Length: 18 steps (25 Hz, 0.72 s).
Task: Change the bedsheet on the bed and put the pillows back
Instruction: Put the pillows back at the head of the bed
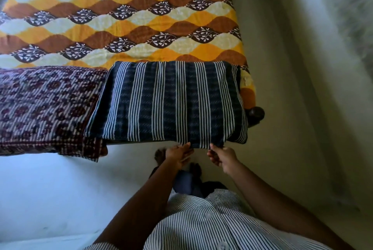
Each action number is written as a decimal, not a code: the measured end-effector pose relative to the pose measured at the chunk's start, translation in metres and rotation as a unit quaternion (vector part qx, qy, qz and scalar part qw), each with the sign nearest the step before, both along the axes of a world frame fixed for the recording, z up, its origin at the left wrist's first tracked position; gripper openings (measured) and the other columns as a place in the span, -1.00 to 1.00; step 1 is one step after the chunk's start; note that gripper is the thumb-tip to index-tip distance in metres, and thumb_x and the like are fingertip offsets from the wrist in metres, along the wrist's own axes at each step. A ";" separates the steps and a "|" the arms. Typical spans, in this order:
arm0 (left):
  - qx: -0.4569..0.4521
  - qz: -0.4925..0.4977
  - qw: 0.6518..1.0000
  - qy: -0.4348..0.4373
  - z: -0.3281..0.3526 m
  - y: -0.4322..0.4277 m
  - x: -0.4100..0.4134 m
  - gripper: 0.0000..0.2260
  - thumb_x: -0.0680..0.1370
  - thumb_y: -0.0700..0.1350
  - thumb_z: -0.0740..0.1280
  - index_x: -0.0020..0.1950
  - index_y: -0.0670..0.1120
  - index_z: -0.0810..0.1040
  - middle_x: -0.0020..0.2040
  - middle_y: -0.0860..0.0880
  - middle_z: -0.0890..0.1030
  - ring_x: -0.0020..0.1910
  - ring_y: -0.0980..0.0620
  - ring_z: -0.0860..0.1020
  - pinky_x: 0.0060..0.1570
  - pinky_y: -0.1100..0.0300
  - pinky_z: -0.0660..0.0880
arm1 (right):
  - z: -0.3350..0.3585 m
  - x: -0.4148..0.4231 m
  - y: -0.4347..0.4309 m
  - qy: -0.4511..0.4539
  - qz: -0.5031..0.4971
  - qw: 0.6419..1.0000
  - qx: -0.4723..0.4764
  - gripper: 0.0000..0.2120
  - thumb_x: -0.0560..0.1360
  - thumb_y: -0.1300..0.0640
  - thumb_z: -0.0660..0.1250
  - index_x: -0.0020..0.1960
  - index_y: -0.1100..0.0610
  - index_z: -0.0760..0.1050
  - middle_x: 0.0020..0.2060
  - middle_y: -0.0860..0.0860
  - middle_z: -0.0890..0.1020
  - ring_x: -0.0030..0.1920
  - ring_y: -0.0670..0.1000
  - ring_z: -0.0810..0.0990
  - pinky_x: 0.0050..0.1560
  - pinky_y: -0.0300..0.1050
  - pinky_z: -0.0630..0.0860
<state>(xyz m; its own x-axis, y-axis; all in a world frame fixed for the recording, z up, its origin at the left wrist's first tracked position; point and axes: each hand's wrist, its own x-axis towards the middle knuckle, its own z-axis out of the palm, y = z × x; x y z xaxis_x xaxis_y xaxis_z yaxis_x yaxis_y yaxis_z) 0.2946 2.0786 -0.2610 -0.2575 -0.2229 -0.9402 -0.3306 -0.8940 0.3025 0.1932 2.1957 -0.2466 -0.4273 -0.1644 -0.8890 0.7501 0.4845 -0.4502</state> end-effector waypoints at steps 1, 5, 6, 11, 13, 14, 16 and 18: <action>-0.014 -0.006 1.000 -0.001 0.001 -0.002 0.002 -0.96 0.57 -0.18 0.27 -0.01 -0.12 0.44 0.24 -0.13 0.54 -0.09 0.01 0.57 -0.18 0.15 0.45 | -0.001 -0.004 -0.003 -0.016 -0.011 1.000 -0.004 -0.80 0.49 0.13 0.36 -0.06 0.29 0.53 -0.40 0.06 0.63 -0.40 -0.06 0.58 -0.39 -0.24 0.53; -0.022 0.065 0.996 0.063 0.011 -0.032 0.014 -0.54 0.51 0.05 0.31 0.35 -0.12 0.36 0.31 -0.11 0.44 0.30 -0.12 0.42 0.04 0.00 0.46 | 0.000 -0.035 0.001 -0.087 -0.088 0.989 -0.078 -0.71 0.45 0.00 0.38 0.00 0.20 0.46 -0.12 0.10 0.59 -0.10 0.06 0.57 -0.11 -0.06 0.53; -0.028 0.120 0.989 0.078 0.011 -0.041 0.018 -0.48 0.50 0.06 0.31 0.40 -0.11 0.32 0.33 -0.13 0.43 0.33 -0.15 0.40 0.07 -0.02 0.46 | -0.002 -0.040 0.004 -0.084 -0.108 0.987 -0.085 -0.72 0.45 0.00 0.38 0.00 0.19 0.46 -0.12 0.10 0.59 -0.11 0.06 0.57 -0.13 -0.08 0.52; -0.096 0.224 0.970 0.000 0.024 -0.058 0.005 -0.58 0.45 -0.12 0.42 0.24 -0.25 0.42 0.26 -0.19 0.48 0.18 -0.14 0.50 0.05 0.04 0.52 | -0.002 -0.067 -0.001 0.032 -0.166 0.984 -0.050 -0.87 0.50 0.14 0.34 -0.17 0.17 0.46 -0.28 0.05 0.53 -0.34 -0.03 0.45 -0.37 -0.20 0.36; -0.113 0.223 0.968 0.004 0.033 -0.045 0.002 -0.66 0.49 -0.17 0.37 0.21 -0.25 0.44 0.19 -0.15 0.52 0.10 -0.08 0.52 0.02 0.09 0.51 | -0.003 -0.076 -0.001 0.078 -0.168 0.981 -0.053 -0.85 0.50 0.10 0.34 -0.19 0.15 0.46 -0.23 0.05 0.54 -0.27 0.00 0.48 -0.29 -0.15 0.40; -0.118 0.214 0.970 0.005 0.035 -0.038 0.003 -0.67 0.50 -0.16 0.36 0.22 -0.24 0.44 0.18 -0.15 0.52 0.09 -0.06 0.51 0.00 0.10 0.51 | -0.005 -0.075 0.001 0.099 -0.150 0.983 -0.044 -0.83 0.51 0.07 0.33 -0.18 0.15 0.46 -0.19 0.07 0.55 -0.21 0.04 0.51 -0.22 -0.11 0.44; -0.122 0.181 0.976 -0.017 0.037 -0.027 0.010 -0.57 0.50 -0.13 0.36 0.31 -0.22 0.37 0.25 -0.11 0.47 0.20 -0.09 0.46 0.12 -0.01 0.47 | -0.013 -0.061 0.010 0.118 -0.100 0.988 0.004 -0.78 0.51 0.05 0.32 -0.12 0.22 0.48 -0.14 0.09 0.57 -0.10 0.11 0.55 -0.11 -0.02 0.48; -0.099 0.150 0.984 -0.014 0.043 -0.030 0.013 -0.58 0.54 -0.12 0.31 0.35 -0.22 0.33 0.21 -0.13 0.45 0.26 -0.13 0.42 0.29 -0.11 0.35 | -0.016 -0.050 0.018 0.082 -0.091 0.992 -0.004 -0.73 0.52 0.05 0.32 -0.03 0.29 0.49 -0.21 0.10 0.58 -0.18 0.11 0.55 -0.18 -0.03 0.47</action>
<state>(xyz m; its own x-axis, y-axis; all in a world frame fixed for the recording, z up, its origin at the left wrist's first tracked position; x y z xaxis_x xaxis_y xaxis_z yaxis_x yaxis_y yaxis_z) 0.3072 2.0487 -0.2180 -0.1268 -0.4649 -0.8762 -0.0718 -0.8767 0.4756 0.1432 2.2141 -0.2627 -0.5894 -0.0769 -0.8042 0.7415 0.3436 -0.5763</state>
